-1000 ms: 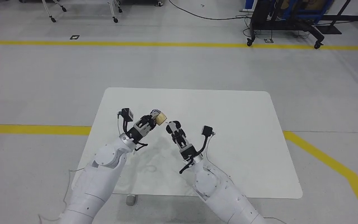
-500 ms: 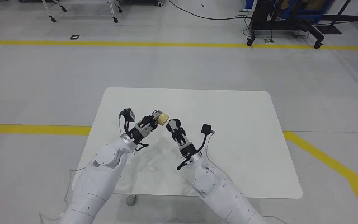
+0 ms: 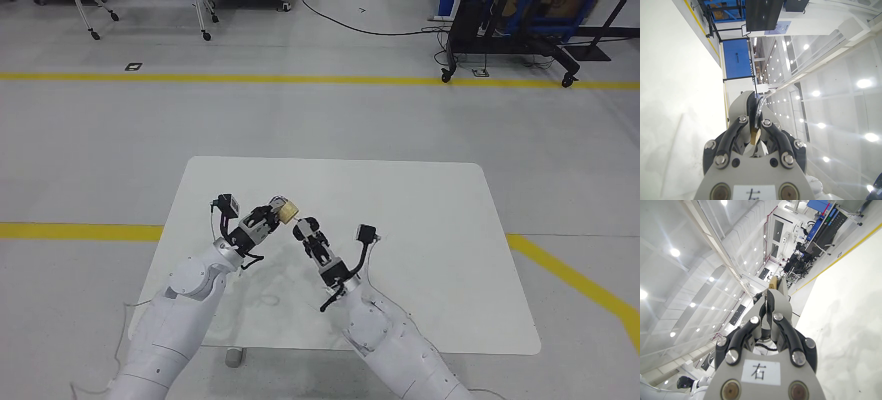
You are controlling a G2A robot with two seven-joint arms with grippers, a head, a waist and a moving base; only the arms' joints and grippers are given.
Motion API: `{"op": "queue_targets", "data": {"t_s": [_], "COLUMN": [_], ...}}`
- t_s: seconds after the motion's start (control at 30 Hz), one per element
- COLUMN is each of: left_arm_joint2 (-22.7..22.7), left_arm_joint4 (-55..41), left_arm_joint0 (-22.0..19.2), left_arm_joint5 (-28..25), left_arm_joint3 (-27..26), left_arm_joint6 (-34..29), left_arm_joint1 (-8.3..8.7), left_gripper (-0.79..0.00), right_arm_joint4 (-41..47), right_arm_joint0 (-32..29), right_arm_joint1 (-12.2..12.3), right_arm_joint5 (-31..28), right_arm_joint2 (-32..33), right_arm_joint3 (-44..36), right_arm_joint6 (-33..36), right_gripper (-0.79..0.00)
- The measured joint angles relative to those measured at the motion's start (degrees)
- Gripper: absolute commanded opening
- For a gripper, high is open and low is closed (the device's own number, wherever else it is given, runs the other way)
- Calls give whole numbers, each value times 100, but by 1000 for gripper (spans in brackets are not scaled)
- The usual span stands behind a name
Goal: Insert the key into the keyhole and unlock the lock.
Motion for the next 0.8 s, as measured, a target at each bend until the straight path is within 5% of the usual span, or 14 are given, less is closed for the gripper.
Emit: {"op": "queue_targets", "data": {"t_s": [0.8], "left_arm_joint2": [-14], "left_arm_joint4": [95], "left_arm_joint0": [25], "left_arm_joint5": [69], "left_arm_joint3": [-29], "left_arm_joint6": [-151], "left_arm_joint1": [-26], "left_gripper": [-785], "right_arm_joint4": [-15], "right_arm_joint0": [45], "right_arm_joint1": [-103], "right_arm_joint5": [290], "right_arm_joint2": [112], "right_arm_joint3": [167], "right_arm_joint6": [201], "right_gripper": [-785]}}
